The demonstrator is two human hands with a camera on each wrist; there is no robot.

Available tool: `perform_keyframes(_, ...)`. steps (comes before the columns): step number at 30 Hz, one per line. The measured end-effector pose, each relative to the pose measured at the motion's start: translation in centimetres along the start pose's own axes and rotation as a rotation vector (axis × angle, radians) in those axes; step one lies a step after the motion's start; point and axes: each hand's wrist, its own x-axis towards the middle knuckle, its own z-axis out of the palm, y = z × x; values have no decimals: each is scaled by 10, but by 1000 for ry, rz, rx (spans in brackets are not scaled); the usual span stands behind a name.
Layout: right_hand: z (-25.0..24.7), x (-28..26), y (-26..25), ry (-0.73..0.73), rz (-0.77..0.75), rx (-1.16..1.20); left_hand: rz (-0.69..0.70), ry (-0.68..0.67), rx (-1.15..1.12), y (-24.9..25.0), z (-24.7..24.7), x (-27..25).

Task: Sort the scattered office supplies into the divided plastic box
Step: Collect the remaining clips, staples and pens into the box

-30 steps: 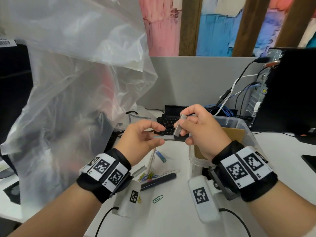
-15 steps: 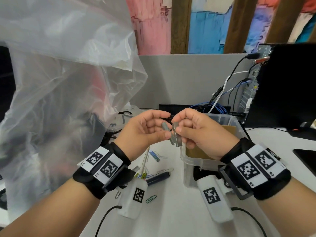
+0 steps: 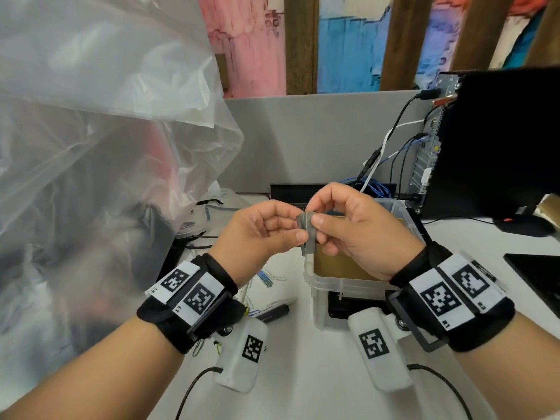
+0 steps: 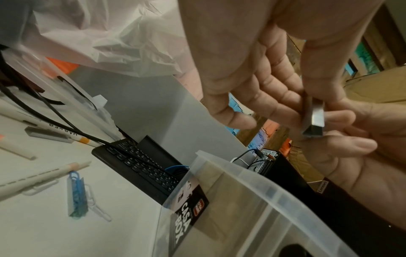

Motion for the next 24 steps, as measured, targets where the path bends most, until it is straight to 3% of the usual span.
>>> perform_keyframes(24,4,3,-10,270,-1,-130,-6,108,-27,0,13,6)
